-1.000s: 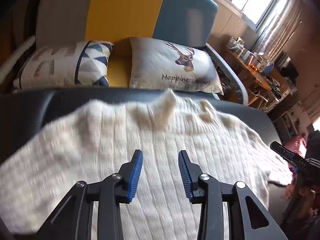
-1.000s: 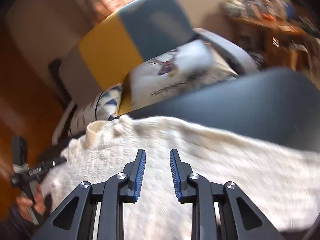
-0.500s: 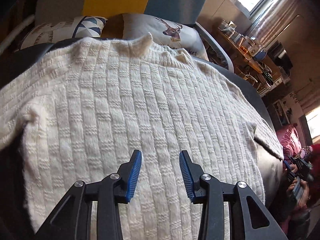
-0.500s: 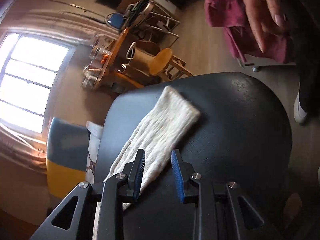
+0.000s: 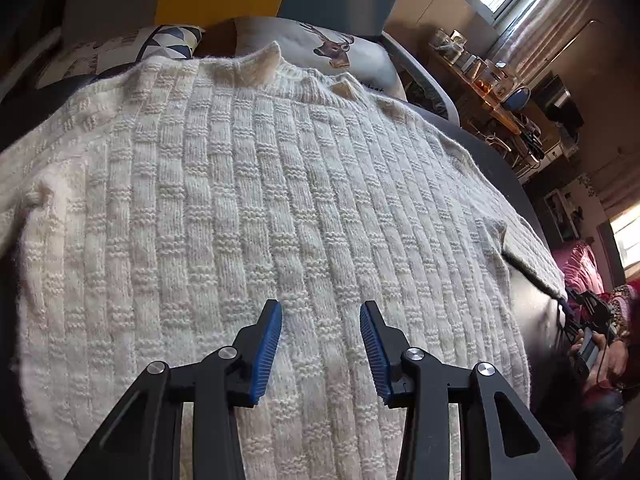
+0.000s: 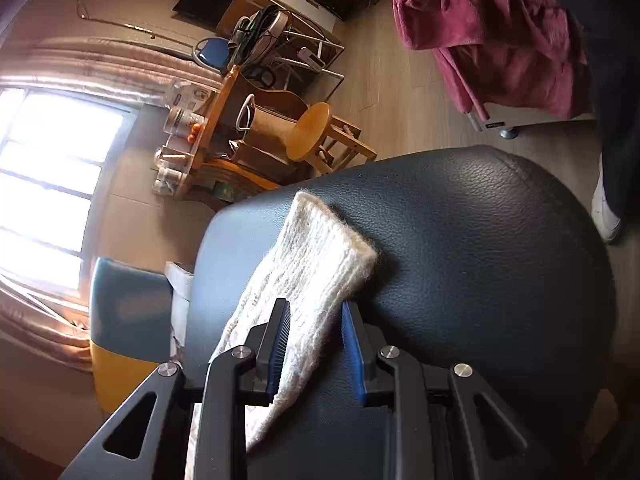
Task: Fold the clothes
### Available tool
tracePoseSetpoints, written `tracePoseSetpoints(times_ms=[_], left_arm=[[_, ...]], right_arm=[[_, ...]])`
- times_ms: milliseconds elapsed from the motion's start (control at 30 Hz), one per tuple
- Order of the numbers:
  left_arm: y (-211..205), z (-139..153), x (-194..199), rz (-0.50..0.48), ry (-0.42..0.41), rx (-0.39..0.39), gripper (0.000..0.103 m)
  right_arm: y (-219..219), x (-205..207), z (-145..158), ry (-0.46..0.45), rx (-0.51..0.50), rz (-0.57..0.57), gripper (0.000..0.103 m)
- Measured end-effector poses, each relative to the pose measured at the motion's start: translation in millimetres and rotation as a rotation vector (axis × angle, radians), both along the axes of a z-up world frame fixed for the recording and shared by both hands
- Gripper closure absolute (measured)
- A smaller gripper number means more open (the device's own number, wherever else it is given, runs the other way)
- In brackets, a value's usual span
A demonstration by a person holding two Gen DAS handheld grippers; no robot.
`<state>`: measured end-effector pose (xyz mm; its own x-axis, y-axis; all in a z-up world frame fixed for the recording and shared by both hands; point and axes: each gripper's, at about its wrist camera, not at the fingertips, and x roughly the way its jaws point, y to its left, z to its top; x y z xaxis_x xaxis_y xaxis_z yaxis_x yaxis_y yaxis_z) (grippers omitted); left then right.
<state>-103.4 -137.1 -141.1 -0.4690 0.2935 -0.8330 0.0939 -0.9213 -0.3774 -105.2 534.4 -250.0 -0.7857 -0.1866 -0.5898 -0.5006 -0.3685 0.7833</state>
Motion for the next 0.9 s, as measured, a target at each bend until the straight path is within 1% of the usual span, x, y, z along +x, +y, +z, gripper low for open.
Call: tracePoseSetpoints(times_ms=[33,67,100,133,167,200,233,300,367,433,467,500,567,600,700,767,800,833,900], left_arm=[[0.2,0.1,0.0,-0.004,0.0,0.005,0.061],[0.6,0.1,0.1,-0.007,0.0,0.006,0.06],[1.1,-0.4,0.3,-0.01,-0.001,0.006,0.06],[1.7,-1.4,0.4,-0.015,-0.003,0.008,0.06],[2.3,-2.4,0.6,-0.018,-0.006,0.009,0.06],[2.6,-2.9,1.3,-0.017,-0.007,0.009,0.06],[2.8,-3.2,2.3,-0.018,-0.007,0.011,0.059],[3.4,-3.3,4.6,-0.021,-0.008,0.017,0.059],[4.7,-3.5,6.1,-0.027,-0.01,0.014,0.058],[6.4,-3.0,6.4,-0.037,-0.01,0.001,0.058],[7.0,-2.8,6.3,-0.039,-0.011,-0.002,0.058],[7.2,-2.7,6.0,-0.037,-0.013,0.0,0.057],[7.4,-2.5,5.2,-0.031,-0.019,0.008,0.057],[8.1,-2.2,4.9,-0.03,-0.021,0.01,0.056],[10.9,-1.3,4.8,-0.037,-0.02,0.007,0.056],[12.6,-2.6,5.4,-0.043,-0.022,0.005,0.055],[13.6,-3.4,5.6,-0.046,-0.025,0.0,0.055],[14.4,-3.7,5.6,-0.05,-0.026,-0.005,0.055],[15.2,-2.6,4.5,-0.055,-0.028,-0.007,0.055]], right_arm=[[0.5,-1.7,-0.8,0.002,-0.007,0.003,0.077],[-0.1,-4.6,1.1,-0.016,0.008,0.015,0.077],[-0.8,-7.5,3.0,-0.035,0.024,0.027,0.082],[-2.4,-11.2,6.3,-0.064,0.064,0.037,0.09],[-4.5,-14.3,8.8,-0.089,0.106,0.047,0.094],[-5.0,-15.8,8.7,-0.091,0.121,0.049,0.097],[-5.5,-17.1,8.6,-0.091,0.135,0.052,0.097],[-1.2,-16.0,1.2,-0.048,0.092,0.041,0.096],[0.8,-14.7,-1.4,-0.021,0.061,0.042,0.093],[0.4,-14.8,-1.4,0.002,0.052,0.04,0.085],[-0.2,-16.0,-0.4,0.01,0.057,0.039,0.083],[-1.7,-17.4,0.7,0.012,0.066,0.036,0.08],[-5.0,-19.6,3.4,0.001,0.084,0.033,0.079],[-4.8,-20.7,3.7,-0.003,0.075,0.033,0.079],[-6.2,-24.0,3.5,-0.019,0.089,0.042,0.079],[-7.1,-26.1,3.4,-0.029,0.098,0.048,0.086],[-7.5,-27.2,3.3,-0.034,0.103,0.051,0.093],[-7.7,-27.6,4.3,-0.028,0.102,0.048,0.095],[-7.9,-28.3,6.2,-0.016,0.1,0.041,0.095]])
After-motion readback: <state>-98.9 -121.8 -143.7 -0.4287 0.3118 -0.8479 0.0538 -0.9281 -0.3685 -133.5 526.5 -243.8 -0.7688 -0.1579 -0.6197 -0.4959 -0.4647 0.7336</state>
